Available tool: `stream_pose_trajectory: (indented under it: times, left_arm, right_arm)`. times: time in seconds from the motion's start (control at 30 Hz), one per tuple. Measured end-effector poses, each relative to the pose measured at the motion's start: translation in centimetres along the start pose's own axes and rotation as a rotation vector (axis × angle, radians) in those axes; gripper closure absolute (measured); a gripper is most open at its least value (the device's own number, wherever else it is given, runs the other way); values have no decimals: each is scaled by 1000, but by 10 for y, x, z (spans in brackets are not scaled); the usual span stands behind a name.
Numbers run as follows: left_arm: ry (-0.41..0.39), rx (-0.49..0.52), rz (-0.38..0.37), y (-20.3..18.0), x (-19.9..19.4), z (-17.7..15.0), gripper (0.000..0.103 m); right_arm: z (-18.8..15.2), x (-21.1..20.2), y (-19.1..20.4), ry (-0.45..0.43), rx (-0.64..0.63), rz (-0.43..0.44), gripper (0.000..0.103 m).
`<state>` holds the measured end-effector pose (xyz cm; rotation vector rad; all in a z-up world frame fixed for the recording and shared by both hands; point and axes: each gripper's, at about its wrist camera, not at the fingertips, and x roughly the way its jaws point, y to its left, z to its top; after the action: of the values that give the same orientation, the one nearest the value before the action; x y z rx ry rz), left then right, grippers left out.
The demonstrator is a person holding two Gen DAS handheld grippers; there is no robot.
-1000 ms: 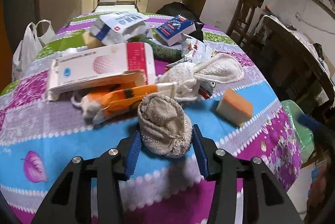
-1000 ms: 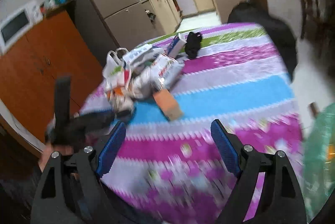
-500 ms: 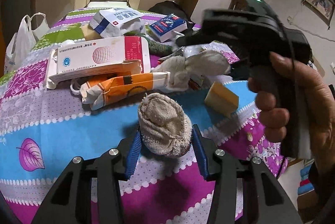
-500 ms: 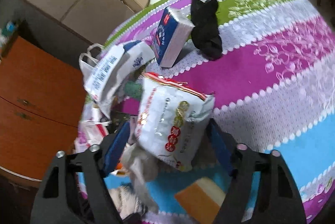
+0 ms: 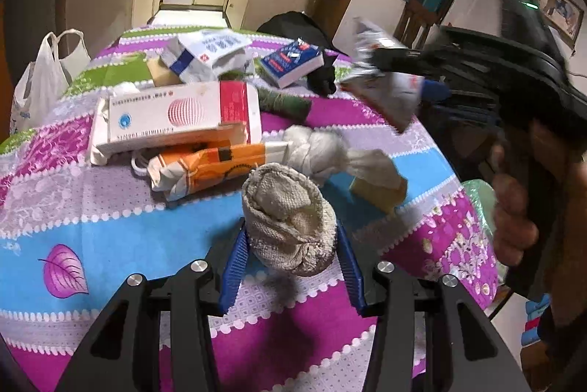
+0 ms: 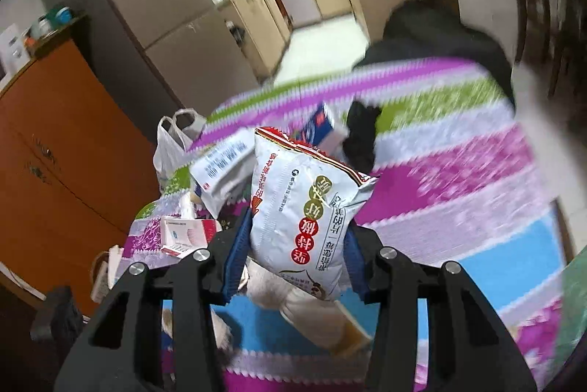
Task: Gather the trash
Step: 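Carry the beige cloth and white snack bag with both tools over the bin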
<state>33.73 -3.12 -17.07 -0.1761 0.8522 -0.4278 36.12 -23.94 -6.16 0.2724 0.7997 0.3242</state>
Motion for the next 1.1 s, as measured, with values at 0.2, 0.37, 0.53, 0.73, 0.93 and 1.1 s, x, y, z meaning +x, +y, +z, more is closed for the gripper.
stream_pose_trajectory:
  times: [0.2,0.37,0.53,0.73,0.93,1.1]
  left_arm:
    - [-54,38,-23,-25,-22,16,55]
    - [-90,89,-74,-67,-36,31,55]
    - [-105,157,-146,-122,-43,45,55]
    - [-115,263,-250,-211,-44,55,55]
    - [-63,351,-332,-298,-25,58,55]
    - [-24,414,-368,-363,-4,51,55]
  right_arm:
    - [-12,-76,-5,-125,-107,-86,59]
    - [-37,-130,-34,-182,-108,-191,59]
    - [-54,-179,-71,-220,-76,-288,58]
    - [-64,-231,-112,-255,-31,-397,58]
    - [-76,-266,-161,-232,37,-480,58]
    - [-89,-285,-215,-178,117,-527,58]
